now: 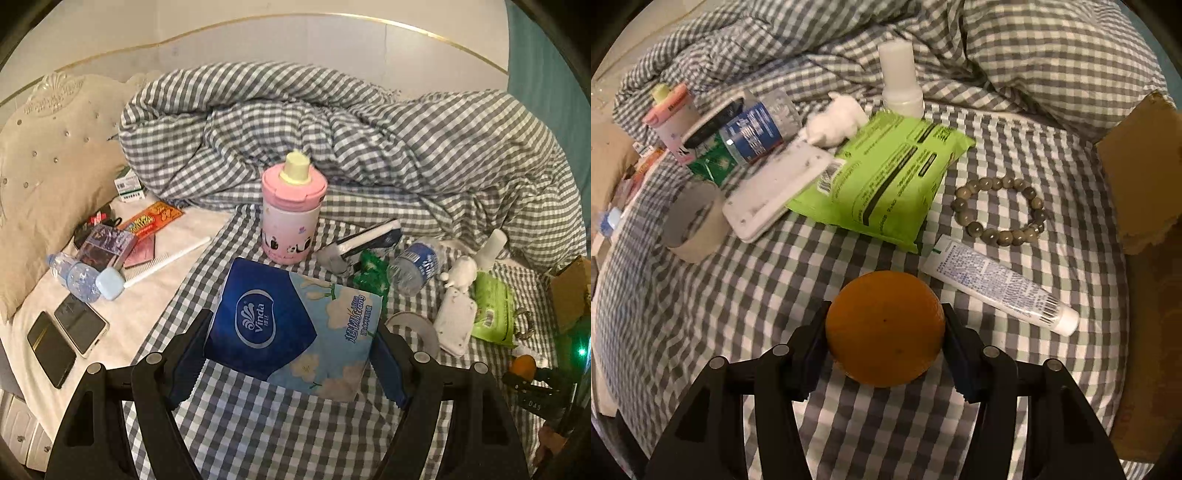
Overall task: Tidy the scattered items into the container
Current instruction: 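Close both tools on the tissue pack and orange and lift them, then carry the tissue pack and orange over the cardboard box with both tools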
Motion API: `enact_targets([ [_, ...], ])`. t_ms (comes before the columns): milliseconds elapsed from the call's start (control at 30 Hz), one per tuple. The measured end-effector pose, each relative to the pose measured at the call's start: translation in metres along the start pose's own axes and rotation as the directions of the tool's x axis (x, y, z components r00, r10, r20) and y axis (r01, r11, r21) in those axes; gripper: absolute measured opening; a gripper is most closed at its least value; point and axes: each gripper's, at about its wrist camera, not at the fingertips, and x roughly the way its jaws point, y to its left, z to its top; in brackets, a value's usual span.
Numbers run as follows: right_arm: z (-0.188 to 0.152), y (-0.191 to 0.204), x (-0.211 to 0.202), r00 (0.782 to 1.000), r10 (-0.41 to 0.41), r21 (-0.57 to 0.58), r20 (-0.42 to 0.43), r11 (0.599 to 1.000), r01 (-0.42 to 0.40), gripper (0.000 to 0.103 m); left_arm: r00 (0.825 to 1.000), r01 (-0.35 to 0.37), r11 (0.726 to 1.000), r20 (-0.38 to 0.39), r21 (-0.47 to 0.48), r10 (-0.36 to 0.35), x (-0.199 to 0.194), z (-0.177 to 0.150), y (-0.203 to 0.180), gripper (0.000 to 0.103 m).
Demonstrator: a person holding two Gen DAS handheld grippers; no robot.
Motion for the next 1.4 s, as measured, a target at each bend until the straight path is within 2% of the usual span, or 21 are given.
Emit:
enact_targets([
  [267, -0.002, 0.005, -0.053, 0.993, 0.065, -0.035, 0.099, 0.997, -0.062, 0.056, 0.998, 0.006, 1.000, 0.061, 0.022, -0.007, -0.039, 0.007, -0.021, 0.080],
  [467, -0.006, 0.004, -0.109, 0.979, 0.082, -0.048, 0.187, 0.996, -0.075, 0.056, 0.994, 0.022, 0.999, 0.109, 0.045, -0.026, -0.074, 0.011, -0.036, 0.080],
  [667, -0.017, 0.000, -0.169, 0.956, 0.095, -0.073, 0.278, 0.994, -0.078, 0.056, 0.985, 0.036, 0.998, 0.167, 0.049, -0.043, -0.116, 0.009, -0.044, 0.080],
  [900, -0.030, -0.002, -0.241, 0.910, 0.123, -0.097, 0.395, 0.991, -0.092, 0.056, 0.973, 0.060, 0.997, 0.221, 0.056, -0.072, -0.159, 0.004, -0.056, 0.081],
  [1133, -0.044, -0.009, -0.301, 0.853, 0.103, -0.086, 0.512, 0.994, -0.068, 0.056, 0.961, 0.076, 0.994, 0.259, 0.081, -0.095, -0.195, -0.001, -0.069, 0.081],
  [1400, -0.059, -0.035, -0.337, 0.813, 0.038, -0.033, 0.581, 0.999, -0.023, 0.056, 0.943, 0.111, 0.986, 0.299, 0.121, -0.143, -0.227, -0.005, -0.100, 0.081],
])
